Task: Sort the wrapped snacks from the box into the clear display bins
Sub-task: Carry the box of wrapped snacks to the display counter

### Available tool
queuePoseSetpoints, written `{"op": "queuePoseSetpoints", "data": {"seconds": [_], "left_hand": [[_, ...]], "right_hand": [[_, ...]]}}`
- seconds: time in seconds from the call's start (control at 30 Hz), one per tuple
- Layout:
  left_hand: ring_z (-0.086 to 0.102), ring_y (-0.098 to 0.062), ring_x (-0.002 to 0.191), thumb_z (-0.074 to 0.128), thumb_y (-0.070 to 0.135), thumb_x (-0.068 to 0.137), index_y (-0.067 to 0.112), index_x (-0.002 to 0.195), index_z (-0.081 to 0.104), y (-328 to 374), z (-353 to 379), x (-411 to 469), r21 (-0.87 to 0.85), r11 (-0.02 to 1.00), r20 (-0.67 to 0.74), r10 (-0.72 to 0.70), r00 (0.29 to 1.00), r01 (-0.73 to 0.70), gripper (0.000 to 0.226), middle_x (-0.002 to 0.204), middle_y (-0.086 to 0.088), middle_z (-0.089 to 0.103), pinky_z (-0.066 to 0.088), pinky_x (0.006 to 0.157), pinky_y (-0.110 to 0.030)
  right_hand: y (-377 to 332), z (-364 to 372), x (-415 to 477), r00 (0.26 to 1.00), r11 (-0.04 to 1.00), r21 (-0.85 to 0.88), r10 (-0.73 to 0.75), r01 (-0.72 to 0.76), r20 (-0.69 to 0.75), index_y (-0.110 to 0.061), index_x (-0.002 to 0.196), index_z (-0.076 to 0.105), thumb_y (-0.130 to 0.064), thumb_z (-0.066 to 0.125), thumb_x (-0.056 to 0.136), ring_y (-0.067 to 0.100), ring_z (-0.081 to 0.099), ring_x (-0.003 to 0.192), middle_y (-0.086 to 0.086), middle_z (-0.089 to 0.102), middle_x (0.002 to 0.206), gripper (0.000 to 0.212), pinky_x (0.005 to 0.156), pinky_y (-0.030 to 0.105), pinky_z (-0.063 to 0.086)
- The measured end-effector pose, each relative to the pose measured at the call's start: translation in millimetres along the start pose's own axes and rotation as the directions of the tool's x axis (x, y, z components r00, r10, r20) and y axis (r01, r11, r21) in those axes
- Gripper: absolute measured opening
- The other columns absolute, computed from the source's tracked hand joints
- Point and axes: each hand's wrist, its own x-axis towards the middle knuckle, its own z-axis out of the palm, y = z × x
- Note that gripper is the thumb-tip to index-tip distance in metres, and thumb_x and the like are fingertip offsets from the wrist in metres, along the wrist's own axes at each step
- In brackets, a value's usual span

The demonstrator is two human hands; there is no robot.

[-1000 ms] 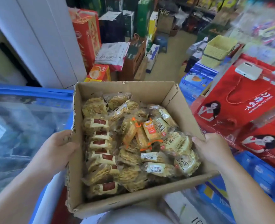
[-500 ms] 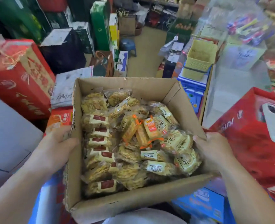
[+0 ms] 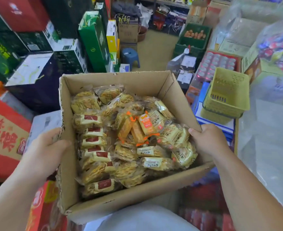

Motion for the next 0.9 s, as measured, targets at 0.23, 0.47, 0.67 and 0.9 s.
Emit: {"op": "queuePoseSetpoints", "data": {"seconds": [0.23,0.47,0.67,0.9], "left_hand": [[0.069,-0.045,0.081,0.063,0.024,0.088,0.022,0.095,0.067,75,28,202,0.046,0.995,0.092,0.087,0.992,-0.091,0.008,0.088,-0.018,0.072,0.056,0.076,-0.063],[0.071,-0.037,0.066,0.06,0.02,0.095,0.036,0.1,0.07,164,59,361,0.049,0.985,0.194,0.152,0.969,-0.165,0.019,0.084,-0.012,0.076,0.061,0.064,-0.05],[0.071,-0.031,0.099,0.061,0.017,0.099,0.034,0.111,0.07,239,128,478,0.067,0.987,0.191,0.131,0.973,-0.146,0.023,0.109,0.002,0.077,0.055,0.094,-0.058],[0.064,-0.028,0.07,0.062,0.033,0.083,0.018,0.106,0.066,347,203,592,0.142,0.982,0.165,0.103,0.981,-0.127,0.028,0.087,-0.019,0.071,0.051,0.069,-0.041]], "right_hand": [[-57,0,153,0.991,0.995,0.011,0.099,-0.098,-0.092,-0.007,0.065,0.056,-0.042,0.066,0.093,0.025,0.053,0.059,0.008,0.056,0.062,0.046,0.055,0.032,0.037],[-91,-14,278,0.965,0.984,0.064,0.174,-0.164,-0.194,-0.013,0.056,0.037,-0.039,0.07,0.09,0.022,0.04,0.046,0.003,0.041,0.049,0.054,0.047,0.031,0.021],[-88,-20,422,0.97,0.983,0.069,0.178,-0.169,-0.164,-0.011,0.058,0.039,-0.039,0.068,0.092,0.017,0.039,0.048,0.0,0.04,0.052,0.052,0.047,0.031,0.022],[-81,-49,595,0.976,0.983,0.052,0.182,-0.177,-0.124,-0.009,0.061,0.046,-0.042,0.063,0.094,0.025,0.05,0.061,0.004,0.052,0.062,0.05,0.053,0.034,0.03]]}}
